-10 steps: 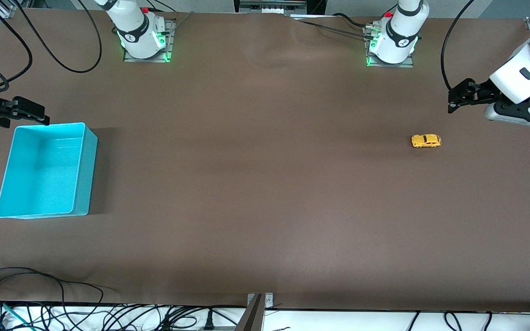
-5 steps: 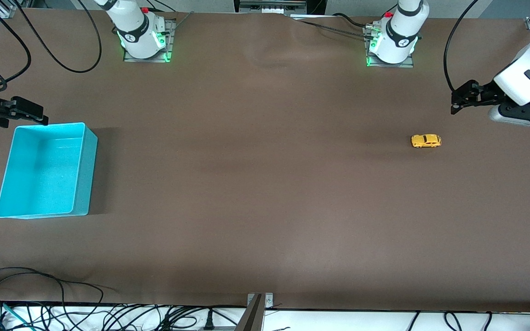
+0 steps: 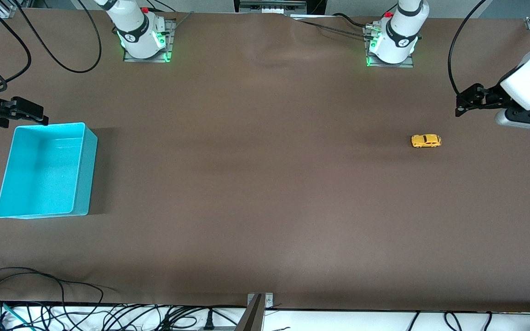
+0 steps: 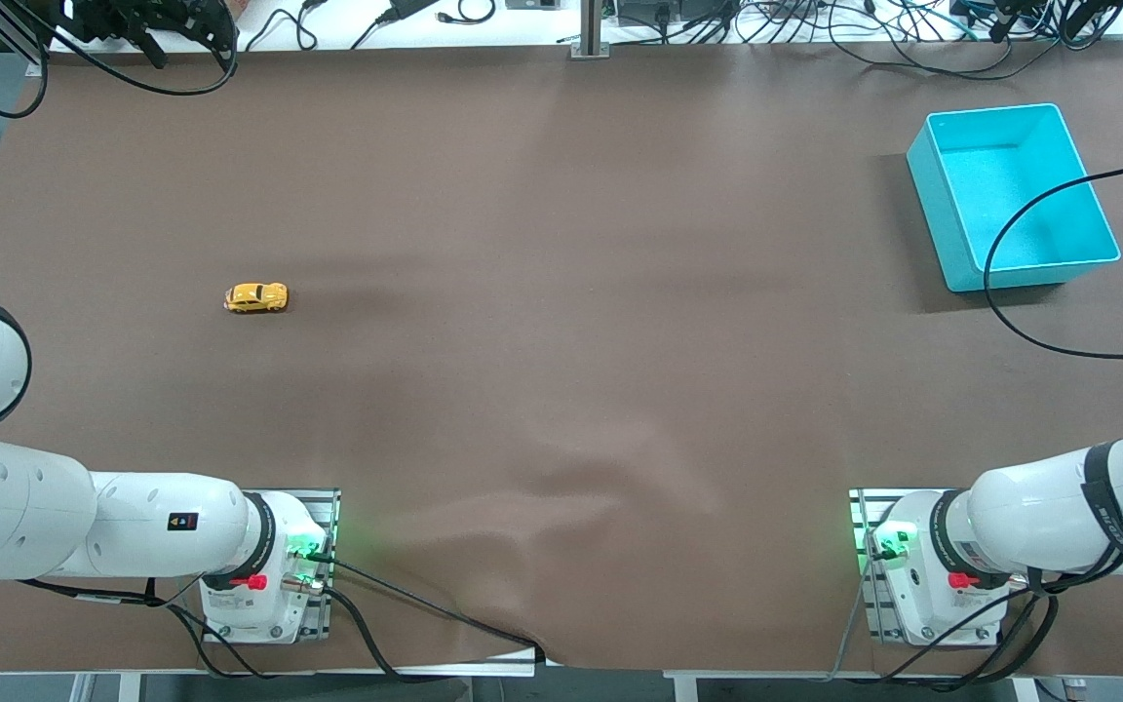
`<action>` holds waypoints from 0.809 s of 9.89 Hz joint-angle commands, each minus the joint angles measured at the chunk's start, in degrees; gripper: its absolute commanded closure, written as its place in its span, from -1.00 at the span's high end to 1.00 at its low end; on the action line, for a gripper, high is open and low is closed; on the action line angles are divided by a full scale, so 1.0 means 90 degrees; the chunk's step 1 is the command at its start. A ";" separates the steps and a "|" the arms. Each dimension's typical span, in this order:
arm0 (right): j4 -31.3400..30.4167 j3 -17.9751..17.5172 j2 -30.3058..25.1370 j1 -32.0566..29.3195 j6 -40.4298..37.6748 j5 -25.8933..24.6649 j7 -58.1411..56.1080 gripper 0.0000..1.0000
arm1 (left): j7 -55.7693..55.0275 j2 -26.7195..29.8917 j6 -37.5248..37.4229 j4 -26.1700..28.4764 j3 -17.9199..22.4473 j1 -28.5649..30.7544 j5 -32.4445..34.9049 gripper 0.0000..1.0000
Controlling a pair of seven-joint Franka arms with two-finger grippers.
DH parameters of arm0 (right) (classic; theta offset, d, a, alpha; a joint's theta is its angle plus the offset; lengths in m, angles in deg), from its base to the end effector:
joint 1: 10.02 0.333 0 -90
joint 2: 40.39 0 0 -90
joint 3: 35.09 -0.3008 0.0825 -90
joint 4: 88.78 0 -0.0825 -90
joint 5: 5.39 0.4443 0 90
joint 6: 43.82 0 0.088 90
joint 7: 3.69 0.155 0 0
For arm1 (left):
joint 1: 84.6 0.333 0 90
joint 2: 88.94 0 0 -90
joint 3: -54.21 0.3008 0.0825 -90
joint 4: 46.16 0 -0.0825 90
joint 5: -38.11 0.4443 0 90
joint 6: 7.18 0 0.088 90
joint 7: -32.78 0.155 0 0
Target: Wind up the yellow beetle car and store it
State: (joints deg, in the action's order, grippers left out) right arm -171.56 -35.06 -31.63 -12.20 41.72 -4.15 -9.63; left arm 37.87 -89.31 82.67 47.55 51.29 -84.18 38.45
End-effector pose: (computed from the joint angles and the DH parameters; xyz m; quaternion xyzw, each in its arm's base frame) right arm 0.6447 -0.0214 0.5249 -0.9980 -0.0328 0.0514 0.0145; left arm 0.6093 -0.0256 0.5229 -0.9971 0.0662 0.0370 0.0020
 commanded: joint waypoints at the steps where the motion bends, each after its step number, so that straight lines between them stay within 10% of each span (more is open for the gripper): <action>1: 0.0116 -0.0013 0.0091 -0.0031 -0.0032 -0.0030 -0.0043 1.00 | 0.0187 -0.0096 -0.0090 -0.0187 -0.0008 0.0071 -0.0077 1.00; 8: 0.0106 0.0006 0.0120 -0.0040 -0.0110 -0.0030 -0.0082 1.00 | 0.4216 0.0039 0.0551 0.1381 -0.0057 0.0530 0.0488 1.00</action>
State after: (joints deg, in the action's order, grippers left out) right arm -171.56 -34.92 -30.88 -12.28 41.65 -4.15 -9.63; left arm 70.42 -91.14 84.16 54.09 51.35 -79.51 40.76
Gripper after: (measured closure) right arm 0.000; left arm 0.000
